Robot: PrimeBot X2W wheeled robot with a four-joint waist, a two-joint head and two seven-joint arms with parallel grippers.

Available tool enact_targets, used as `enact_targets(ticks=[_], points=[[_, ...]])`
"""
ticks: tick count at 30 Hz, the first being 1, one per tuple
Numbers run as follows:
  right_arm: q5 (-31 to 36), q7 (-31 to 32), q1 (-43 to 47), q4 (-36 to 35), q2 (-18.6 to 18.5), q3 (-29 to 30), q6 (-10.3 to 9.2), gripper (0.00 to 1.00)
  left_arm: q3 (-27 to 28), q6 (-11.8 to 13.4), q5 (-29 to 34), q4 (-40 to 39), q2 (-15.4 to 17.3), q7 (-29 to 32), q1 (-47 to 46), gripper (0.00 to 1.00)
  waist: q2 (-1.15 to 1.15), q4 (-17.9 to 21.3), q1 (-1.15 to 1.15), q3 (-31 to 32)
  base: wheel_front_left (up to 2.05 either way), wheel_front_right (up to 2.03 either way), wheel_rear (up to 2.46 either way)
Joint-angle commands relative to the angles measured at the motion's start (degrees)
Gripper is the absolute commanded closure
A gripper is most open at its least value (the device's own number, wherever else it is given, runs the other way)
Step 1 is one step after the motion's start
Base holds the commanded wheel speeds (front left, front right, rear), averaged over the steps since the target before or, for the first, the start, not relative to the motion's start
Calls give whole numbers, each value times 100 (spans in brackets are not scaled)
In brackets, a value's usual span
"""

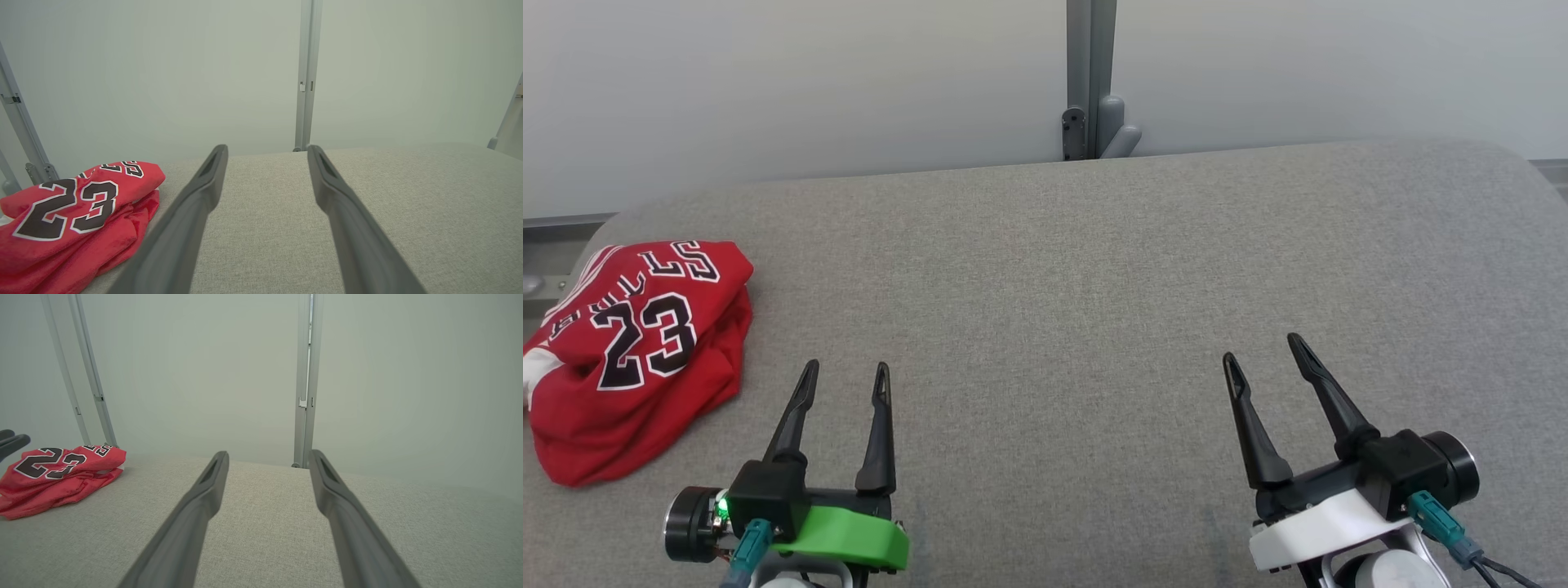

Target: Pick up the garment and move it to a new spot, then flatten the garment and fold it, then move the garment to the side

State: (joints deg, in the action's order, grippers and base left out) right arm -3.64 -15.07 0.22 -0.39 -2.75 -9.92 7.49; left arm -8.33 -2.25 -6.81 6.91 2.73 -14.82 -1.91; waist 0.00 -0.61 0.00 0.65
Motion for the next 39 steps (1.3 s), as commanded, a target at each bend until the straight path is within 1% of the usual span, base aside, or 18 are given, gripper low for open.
enact_targets(ticks=[1, 12, 16, 20, 27, 39], points=[[19, -30, 63, -21, -26, -10, 0, 0, 7, 13, 35, 1, 29, -39, 49, 0, 0, 4, 0, 6, 0, 0, 0], [-12, -29, 50, 7, -24, -3, 0, 0, 10, -5, -10, 84, 29, -33, 14, 0, 0, -7, 0, -1, 0, 0, 0], [-2, -30, 69, 3, -24, -6, 0, 0, 6, 33, -65, 109, 29, -33, -36, 0, 0, -99, 0, -17, 0, 0, 0], [-7, -29, 53, -10, -24, -21, 0, 0, -9, 15, -70, 92, 28, -33, -77, 0, 0, -231, 0, -57, 0, 0, 0], [-39, -29, -12, -21, -24, -48, 0, 0, 30, 0, -78, 46, 28, -33, -79, 0, 0, -650, 0, -129, 0, 0, 0], [-24, -29, -116, 23, -23, -114, 0, 0, 112, 102, -182, -30, 26, -34, -83, 0, 0, -1396, 0, -188, 0, 0, 0]])
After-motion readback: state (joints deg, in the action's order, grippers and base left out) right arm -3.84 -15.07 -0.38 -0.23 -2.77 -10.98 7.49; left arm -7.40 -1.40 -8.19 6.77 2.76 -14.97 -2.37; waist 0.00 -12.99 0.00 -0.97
